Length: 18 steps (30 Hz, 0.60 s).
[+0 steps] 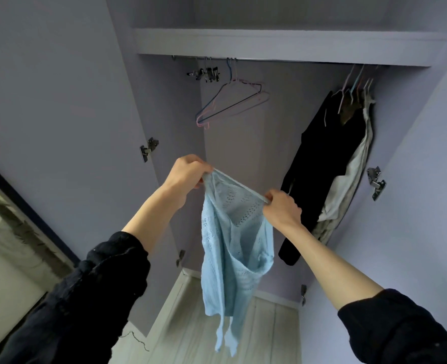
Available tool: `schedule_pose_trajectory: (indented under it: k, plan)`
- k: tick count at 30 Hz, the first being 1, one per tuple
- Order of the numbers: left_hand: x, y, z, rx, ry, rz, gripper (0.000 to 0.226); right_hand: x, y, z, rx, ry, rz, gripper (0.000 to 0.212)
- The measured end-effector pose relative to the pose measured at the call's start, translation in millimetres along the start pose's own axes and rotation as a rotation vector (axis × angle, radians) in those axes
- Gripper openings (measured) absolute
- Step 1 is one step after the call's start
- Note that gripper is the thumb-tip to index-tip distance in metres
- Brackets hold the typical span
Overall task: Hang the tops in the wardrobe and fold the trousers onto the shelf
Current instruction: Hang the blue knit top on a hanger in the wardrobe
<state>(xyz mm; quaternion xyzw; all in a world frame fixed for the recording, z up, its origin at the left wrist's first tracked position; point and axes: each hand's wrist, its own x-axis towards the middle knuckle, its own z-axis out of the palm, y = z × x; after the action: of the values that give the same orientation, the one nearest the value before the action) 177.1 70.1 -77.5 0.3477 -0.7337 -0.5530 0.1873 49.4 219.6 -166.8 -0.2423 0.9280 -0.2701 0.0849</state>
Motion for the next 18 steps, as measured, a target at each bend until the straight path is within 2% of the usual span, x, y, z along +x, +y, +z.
schedule_pose_trajectory:
  k: [3, 6, 8, 11, 13, 15, 18]
  plan:
    - [7, -8, -19, 0.051, 0.023, -0.046, 0.014, 3, 21, -6, -0.132, 0.064, 0.002, 0.027]
    - [10, -15, -32, 0.229, -0.069, -0.037, 0.011, 10, 32, -14, -0.165, 0.140, -0.050, 0.026]
    - [11, -18, -37, 0.387, -0.165, 0.012, 0.011, 17, 31, -19, -0.077, 0.133, -0.039, 0.025]
    - [13, -22, -40, 0.596, -0.278, 0.038, 0.017, 29, 29, -26, 0.172, 0.035, 0.027, 0.018]
    - [17, -29, -41, 0.722, -0.205, 0.064, 0.020, 34, 25, -31, 0.329, -0.024, 0.014, 0.015]
    - [19, -32, -42, 0.769, -0.005, 0.118, 0.015, 36, 20, -37, 0.440, -0.098, -0.055, 0.015]
    - [22, -28, -42, 0.733, 0.267, 0.167, 0.014, 36, 11, -45, 0.407, -0.254, -0.218, 0.009]
